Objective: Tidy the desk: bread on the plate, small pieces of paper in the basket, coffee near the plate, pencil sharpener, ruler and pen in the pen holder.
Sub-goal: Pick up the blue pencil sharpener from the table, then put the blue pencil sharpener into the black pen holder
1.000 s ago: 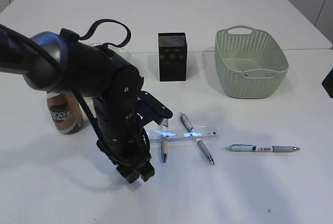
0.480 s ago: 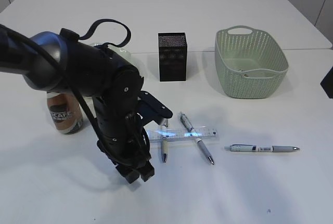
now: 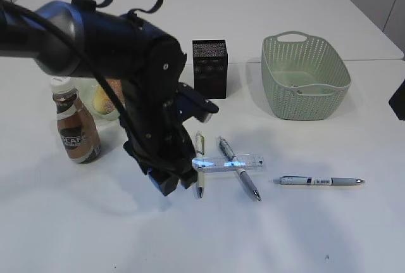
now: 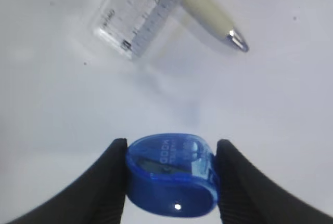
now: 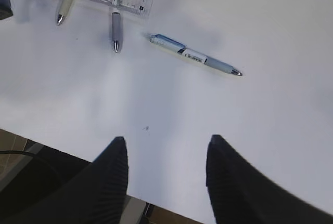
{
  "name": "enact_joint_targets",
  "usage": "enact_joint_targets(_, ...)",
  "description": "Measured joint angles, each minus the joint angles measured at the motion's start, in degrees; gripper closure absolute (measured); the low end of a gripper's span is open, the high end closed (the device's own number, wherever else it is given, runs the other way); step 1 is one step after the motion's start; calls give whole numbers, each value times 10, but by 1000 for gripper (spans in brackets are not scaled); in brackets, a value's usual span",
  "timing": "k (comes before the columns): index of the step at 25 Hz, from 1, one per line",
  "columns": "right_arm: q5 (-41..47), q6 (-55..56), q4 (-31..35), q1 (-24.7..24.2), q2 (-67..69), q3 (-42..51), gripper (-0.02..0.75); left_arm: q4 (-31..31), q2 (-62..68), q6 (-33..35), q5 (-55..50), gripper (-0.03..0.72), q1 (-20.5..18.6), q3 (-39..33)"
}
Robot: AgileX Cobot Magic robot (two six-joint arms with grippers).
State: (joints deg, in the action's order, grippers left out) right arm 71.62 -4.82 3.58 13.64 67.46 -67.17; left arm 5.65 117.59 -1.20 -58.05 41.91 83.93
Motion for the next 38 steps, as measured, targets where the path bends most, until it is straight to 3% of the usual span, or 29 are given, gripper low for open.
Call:
enact_joint_targets(8, 0, 0, 1, 0, 0, 0, 344, 0, 0, 0, -56, 345, 0, 139)
enact_joint_targets(14, 0, 0, 1, 0, 0, 0, 344, 0, -1, 0, -37, 346, 0, 195)
enact_joint_targets(26, -28, 0, 1, 0, 0, 0, 344, 1, -11, 0, 118, 346, -5, 199)
enact_joint_targets(38, -62, -1, 1, 0, 0, 0, 344, -110, -11, 0, 260, 346, -95, 199)
